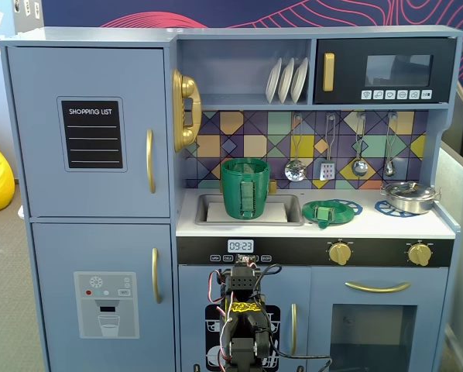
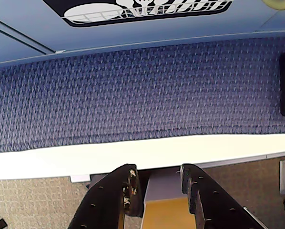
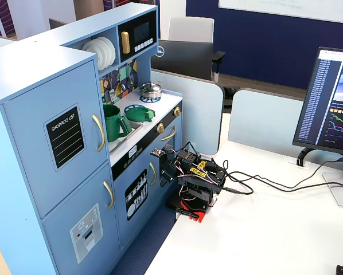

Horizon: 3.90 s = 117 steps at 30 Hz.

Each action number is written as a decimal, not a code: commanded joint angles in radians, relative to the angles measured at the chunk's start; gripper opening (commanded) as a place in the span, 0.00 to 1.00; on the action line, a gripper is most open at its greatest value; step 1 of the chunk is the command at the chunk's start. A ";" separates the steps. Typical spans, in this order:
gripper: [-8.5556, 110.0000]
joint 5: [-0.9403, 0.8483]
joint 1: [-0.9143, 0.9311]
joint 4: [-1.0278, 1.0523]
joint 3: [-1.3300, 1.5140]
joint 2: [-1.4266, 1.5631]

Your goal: Pick up the lid from the counter and put it on the green recipient

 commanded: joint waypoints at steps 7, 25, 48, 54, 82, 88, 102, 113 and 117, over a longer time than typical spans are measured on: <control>0.07 0.008 0.060 0.175 0.015 -0.005; 0.07 -0.156 0.460 -0.442 -0.440 -0.288; 0.40 -0.081 0.650 -1.407 -0.749 -0.861; 0.38 -0.091 0.630 -1.436 -0.821 -0.985; 0.07 -0.052 0.528 -1.287 -1.261 -1.150; 0.07 -0.044 0.466 -1.022 -1.591 -1.154; 0.07 -0.103 0.161 -0.798 -1.712 -1.085; 0.07 -0.147 0.087 -0.854 -1.707 -1.170; 0.07 -0.149 0.083 -0.861 -1.707 -1.198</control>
